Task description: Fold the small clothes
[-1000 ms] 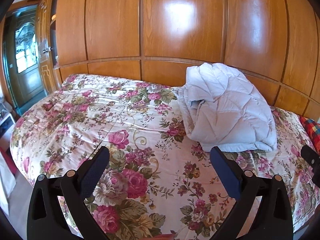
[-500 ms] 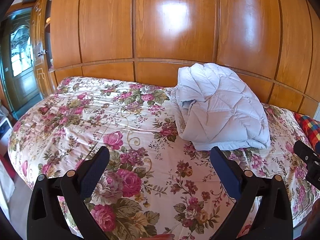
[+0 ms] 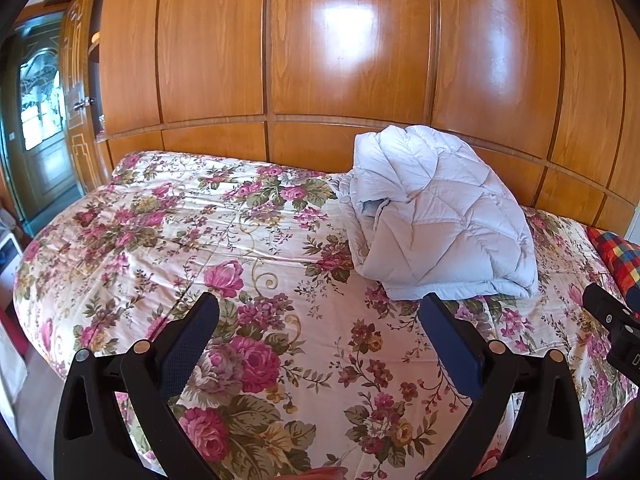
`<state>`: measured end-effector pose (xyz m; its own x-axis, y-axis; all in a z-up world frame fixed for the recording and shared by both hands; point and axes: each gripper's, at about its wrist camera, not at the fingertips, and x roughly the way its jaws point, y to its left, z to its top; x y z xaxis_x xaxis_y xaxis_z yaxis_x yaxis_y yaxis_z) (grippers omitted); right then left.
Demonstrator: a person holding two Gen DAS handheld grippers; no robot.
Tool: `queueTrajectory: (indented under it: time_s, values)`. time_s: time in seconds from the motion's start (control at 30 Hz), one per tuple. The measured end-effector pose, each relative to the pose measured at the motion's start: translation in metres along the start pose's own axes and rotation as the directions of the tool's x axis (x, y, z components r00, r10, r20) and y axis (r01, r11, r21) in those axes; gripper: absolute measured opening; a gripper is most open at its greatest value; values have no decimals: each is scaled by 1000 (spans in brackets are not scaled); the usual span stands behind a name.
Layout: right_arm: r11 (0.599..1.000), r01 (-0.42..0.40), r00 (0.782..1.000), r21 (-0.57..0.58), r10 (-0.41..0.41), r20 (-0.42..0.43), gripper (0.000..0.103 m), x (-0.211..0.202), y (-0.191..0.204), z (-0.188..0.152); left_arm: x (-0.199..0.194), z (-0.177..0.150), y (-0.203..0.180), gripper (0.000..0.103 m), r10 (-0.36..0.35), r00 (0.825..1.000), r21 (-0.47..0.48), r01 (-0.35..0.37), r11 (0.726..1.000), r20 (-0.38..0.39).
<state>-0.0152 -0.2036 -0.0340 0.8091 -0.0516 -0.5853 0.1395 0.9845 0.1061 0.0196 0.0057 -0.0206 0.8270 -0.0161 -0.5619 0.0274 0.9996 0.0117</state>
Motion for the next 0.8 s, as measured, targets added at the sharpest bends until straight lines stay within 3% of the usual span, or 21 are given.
queueTrajectory:
  time_s: [0.8]
  values:
    - [1000, -4, 1000, -10, 4, -9, 101, 3, 1, -1, 0, -1, -2, 99, 4, 1000, 5, -4, 1000, 5]
